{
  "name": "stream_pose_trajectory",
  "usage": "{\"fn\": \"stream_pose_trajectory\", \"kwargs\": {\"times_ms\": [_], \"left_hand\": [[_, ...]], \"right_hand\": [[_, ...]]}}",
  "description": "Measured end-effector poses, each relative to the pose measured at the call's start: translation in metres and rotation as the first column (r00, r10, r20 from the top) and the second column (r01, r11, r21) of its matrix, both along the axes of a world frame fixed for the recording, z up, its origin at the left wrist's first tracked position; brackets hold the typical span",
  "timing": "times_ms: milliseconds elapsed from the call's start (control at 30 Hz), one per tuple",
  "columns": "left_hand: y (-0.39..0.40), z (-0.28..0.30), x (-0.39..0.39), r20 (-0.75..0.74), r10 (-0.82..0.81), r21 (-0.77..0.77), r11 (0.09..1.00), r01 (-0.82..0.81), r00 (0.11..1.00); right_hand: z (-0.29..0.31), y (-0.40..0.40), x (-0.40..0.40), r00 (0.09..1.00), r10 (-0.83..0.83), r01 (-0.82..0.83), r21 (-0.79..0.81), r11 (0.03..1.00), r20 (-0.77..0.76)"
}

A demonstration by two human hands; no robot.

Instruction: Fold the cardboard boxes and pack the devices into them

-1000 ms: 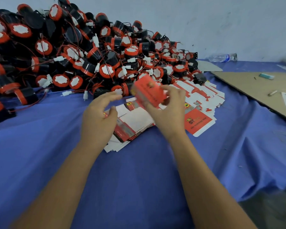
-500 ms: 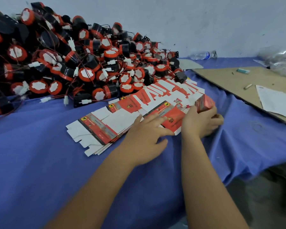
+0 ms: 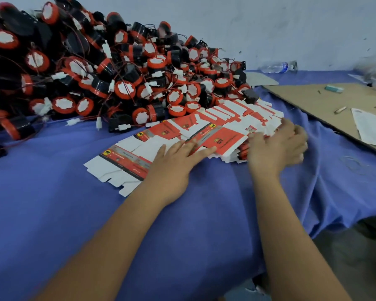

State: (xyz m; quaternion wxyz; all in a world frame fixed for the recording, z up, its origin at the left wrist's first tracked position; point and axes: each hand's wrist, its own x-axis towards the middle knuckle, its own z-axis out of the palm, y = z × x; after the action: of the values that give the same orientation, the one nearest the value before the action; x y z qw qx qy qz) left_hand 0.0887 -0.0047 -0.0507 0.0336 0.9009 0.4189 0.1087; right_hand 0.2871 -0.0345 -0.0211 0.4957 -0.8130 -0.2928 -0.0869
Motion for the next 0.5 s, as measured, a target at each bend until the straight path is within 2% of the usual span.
{"fn": "stream_pose_trajectory", "kwargs": {"times_ms": [67,167,233,267,300,333,400,433,500], "left_hand": [[-0.001,0.006,-0.010,0.021,0.008,-0.033,0.999,-0.007,1.000],[0.001,0.012,-0.030,0.202,-0.002,-0.098,0.995,0.023,0.979],[0.007,0.012,-0.049,0.207,0.083,-0.074,0.995,-0.069,0.975],[0.011,0.010,-0.057,0.160,0.163,-0.050,0.986,-0.157,0.974],[0.016,0.008,-0.066,0.104,0.266,-0.033,0.964,-0.264,0.958],[0.020,0.005,-0.074,0.059,0.374,-0.040,0.927,-0.372,0.925],[0.027,-0.001,-0.089,0.054,0.522,-0.117,0.850,-0.514,0.851],[0.029,-0.004,-0.097,0.080,0.556,-0.154,0.827,-0.541,0.827],[0.031,-0.009,-0.109,0.124,0.590,-0.171,0.805,-0.568,0.798]], "right_hand": [[0.004,0.009,-0.029,0.972,0.158,-0.155,-0.028,0.987,0.176],[0.012,0.022,-0.074,0.879,0.299,-0.288,-0.086,0.954,0.372],[0.018,0.032,-0.100,0.798,0.394,-0.361,-0.162,0.918,0.456],[0.019,0.037,-0.111,0.760,0.482,-0.424,-0.229,0.876,0.436],[0.020,0.042,-0.122,0.728,0.589,-0.507,-0.303,0.807,0.351],[0.019,0.046,-0.131,0.693,0.688,-0.591,-0.377,0.713,0.216],[0.014,0.053,-0.146,0.637,0.771,-0.674,-0.490,0.552,-0.007],[0.011,0.056,-0.149,0.631,0.775,-0.677,-0.517,0.525,-0.040],[0.005,0.060,-0.151,0.651,0.757,-0.678,-0.493,0.545,-0.058]]}}
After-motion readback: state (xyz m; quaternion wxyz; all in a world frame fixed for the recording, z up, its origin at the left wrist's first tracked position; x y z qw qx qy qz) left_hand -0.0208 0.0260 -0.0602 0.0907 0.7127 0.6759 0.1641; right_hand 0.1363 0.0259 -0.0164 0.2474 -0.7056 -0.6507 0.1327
